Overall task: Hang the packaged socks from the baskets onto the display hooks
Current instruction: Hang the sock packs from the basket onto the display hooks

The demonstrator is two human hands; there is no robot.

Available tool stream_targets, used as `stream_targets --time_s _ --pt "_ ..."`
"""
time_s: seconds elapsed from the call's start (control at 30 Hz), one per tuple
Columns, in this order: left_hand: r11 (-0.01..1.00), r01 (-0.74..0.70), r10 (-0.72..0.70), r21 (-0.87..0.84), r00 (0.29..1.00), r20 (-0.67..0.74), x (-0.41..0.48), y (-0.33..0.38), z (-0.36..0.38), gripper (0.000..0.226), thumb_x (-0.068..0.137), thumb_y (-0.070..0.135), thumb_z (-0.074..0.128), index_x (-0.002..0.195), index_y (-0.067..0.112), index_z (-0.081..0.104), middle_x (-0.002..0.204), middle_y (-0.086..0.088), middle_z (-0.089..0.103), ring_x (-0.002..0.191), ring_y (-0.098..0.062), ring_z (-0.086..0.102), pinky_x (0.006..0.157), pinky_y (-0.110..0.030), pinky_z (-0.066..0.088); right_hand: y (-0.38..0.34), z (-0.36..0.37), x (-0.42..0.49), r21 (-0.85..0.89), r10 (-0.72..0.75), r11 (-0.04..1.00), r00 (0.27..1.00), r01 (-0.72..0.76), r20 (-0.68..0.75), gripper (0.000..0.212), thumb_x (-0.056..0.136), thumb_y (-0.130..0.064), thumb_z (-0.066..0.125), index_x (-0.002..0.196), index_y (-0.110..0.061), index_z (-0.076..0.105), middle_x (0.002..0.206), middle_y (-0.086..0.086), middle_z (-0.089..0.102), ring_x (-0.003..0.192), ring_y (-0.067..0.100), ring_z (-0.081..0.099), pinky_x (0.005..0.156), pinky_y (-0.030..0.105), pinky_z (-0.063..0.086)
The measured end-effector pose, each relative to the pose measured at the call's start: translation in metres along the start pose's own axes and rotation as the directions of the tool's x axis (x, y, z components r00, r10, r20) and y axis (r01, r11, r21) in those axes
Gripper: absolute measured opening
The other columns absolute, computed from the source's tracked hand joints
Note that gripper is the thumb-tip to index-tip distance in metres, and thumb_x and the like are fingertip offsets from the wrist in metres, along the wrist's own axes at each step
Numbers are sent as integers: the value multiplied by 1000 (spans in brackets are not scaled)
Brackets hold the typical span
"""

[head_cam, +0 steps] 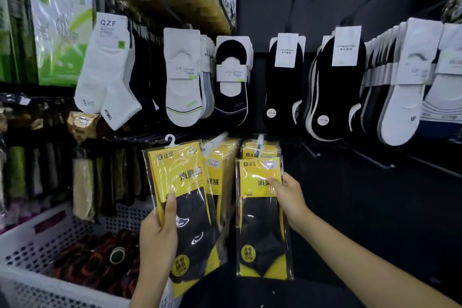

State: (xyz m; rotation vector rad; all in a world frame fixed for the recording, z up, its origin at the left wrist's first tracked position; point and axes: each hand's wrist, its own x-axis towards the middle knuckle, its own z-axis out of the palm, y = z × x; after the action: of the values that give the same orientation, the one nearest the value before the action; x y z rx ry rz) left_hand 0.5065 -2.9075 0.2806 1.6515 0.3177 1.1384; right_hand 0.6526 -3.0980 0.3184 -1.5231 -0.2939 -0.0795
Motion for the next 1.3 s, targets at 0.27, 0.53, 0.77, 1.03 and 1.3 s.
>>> stream_targets --time_s 0.27,0.53,0.77,1.03,1.3 --pt "998 -2 6 -63 998 56 -5 -3 12 51 89 43 45 48 23 23 34 8 28 32 -5 27 35 -11 22 33 1 40 49 265 964 933 -261 -244 26 82 -32 73 90 -10 65 101 11 69 98 27 64 95 44 51" --pt "994 33 -14 -100 981 192 -13 -3 27 48 91 41 46 49 25 26 37 8 25 34 -5 22 37 -11 18 35 -6 -3 38 220 975 973 -218 -68 24 93 -28 58 106 -8 63 99 8 66 89 18 65 72 26 56" --pt "997 -37 59 -74 947 317 -29 -4 49 45 81 51 45 53 18 33 41 7 30 37 -6 29 40 -15 23 -4 9 -61 81 36 995 948 -64 317 26 94 -28 57 111 -10 63 104 4 73 93 17 70 77 26 56" --pt "978 120 -27 -171 885 465 -40 17 63 48 82 51 46 128 36 49 113 19 62 100 10 59 89 -22 47 -4 -25 -62 159 35 986 999 -40 34 13 93 -15 58 101 -9 66 91 4 76 81 15 73 63 19 56" --pt "973 198 -127 -115 886 447 -38 22 84 51 92 45 43 140 30 41 140 8 48 125 -13 47 107 -38 38 -8 -20 -31 15 -20 1000 1000 20 13 8 92 -16 60 91 -12 67 89 3 75 89 21 71 86 37 56"
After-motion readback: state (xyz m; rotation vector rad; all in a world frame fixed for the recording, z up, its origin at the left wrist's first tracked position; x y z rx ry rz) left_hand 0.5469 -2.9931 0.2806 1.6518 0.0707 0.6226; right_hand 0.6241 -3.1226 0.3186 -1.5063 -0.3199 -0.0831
